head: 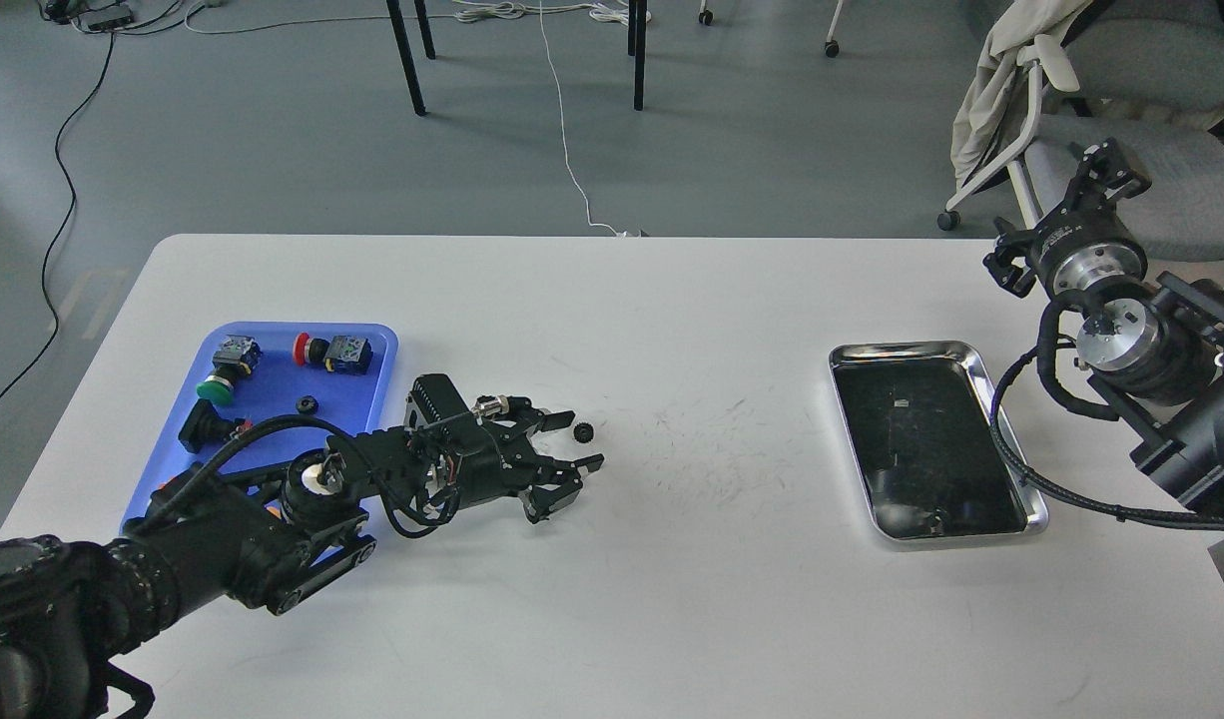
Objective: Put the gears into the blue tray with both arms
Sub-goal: 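Lower the left gripper onto the black gear and close it, then carry the black gear into the blue tray and open the left gripper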
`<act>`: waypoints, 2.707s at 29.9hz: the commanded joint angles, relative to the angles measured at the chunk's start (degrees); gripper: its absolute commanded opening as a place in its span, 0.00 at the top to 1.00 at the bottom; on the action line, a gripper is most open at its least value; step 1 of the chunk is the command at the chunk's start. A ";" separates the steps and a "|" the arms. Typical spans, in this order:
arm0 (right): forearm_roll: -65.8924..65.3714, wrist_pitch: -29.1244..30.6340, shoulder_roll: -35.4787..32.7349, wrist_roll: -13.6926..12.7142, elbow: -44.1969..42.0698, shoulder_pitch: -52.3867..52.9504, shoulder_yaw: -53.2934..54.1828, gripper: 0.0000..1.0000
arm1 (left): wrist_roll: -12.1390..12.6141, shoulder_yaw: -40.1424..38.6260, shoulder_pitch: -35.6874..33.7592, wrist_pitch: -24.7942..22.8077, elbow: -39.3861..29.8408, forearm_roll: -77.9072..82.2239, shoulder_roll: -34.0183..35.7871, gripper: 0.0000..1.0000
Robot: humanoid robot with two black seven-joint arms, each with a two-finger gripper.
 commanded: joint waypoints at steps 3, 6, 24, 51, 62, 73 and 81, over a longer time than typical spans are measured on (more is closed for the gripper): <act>-0.09 0.06 0.10 0.08 0.08 -0.18 -0.02 0.01 | 0.03 0.18 -0.34 0.15 0.25 -0.54 -0.05 0.44; -0.17 0.06 0.10 0.08 0.08 -0.18 -0.11 0.01 | 0.03 0.27 -0.52 0.06 0.25 -0.63 0.04 0.48; -0.18 -0.03 -0.08 0.08 0.52 -0.27 0.24 0.01 | 0.03 0.35 -1.05 0.06 3.24 -0.63 -2.24 0.64; -0.26 -0.03 0.10 0.08 0.35 -0.36 0.15 0.01 | 0.03 1.15 -3.41 -0.38 3.07 -0.80 -0.14 0.88; -0.35 0.06 0.19 0.08 0.17 -0.53 0.15 0.01 | 0.03 0.88 -6.14 -0.99 1.92 -0.80 5.66 0.91; -0.53 0.06 0.27 0.08 0.09 -0.62 -0.11 0.01 | 0.03 1.76 -7.37 -1.08 -9.05 -0.36 22.00 0.91; -0.53 0.15 0.45 0.08 0.08 -0.62 -0.46 0.01 | 0.03 4.31 -4.66 -0.47 -10.74 -0.54 31.58 0.91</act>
